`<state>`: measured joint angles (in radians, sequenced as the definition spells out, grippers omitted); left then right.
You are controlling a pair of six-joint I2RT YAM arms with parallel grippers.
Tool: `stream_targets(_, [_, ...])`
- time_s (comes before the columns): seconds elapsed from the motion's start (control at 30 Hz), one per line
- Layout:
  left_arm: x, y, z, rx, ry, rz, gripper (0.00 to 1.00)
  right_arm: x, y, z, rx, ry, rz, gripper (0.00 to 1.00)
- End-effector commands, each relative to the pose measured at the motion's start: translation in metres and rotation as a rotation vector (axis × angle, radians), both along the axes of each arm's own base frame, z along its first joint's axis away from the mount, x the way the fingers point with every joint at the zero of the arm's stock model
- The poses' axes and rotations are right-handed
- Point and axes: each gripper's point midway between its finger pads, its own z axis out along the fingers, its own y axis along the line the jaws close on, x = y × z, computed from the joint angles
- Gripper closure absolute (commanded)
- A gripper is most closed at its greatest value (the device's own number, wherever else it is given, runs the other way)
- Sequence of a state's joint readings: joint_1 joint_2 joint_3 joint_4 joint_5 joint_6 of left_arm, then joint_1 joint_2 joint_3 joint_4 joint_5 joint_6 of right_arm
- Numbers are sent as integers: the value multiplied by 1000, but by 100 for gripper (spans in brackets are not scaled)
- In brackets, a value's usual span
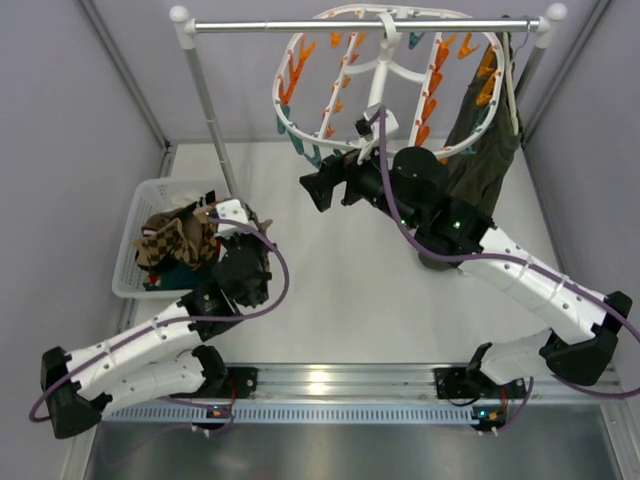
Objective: Remove the socks clipped to the hanger
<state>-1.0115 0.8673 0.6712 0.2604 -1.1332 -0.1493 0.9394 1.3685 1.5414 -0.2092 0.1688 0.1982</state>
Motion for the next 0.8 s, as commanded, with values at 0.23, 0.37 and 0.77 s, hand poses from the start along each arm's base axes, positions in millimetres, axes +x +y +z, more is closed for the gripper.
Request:
stream_targets(0.23, [11,115,29,-58,138,361,97,-57,-32,51,156,-77,158,0])
stream_targets(0.37, [37,162,27,-119,229,455,100,-78,-46,53,168,-83,203,0])
stream_targets(0.77, [117,272,-60,-333,562,536,100,-127,-105,44,175,-126,232,1])
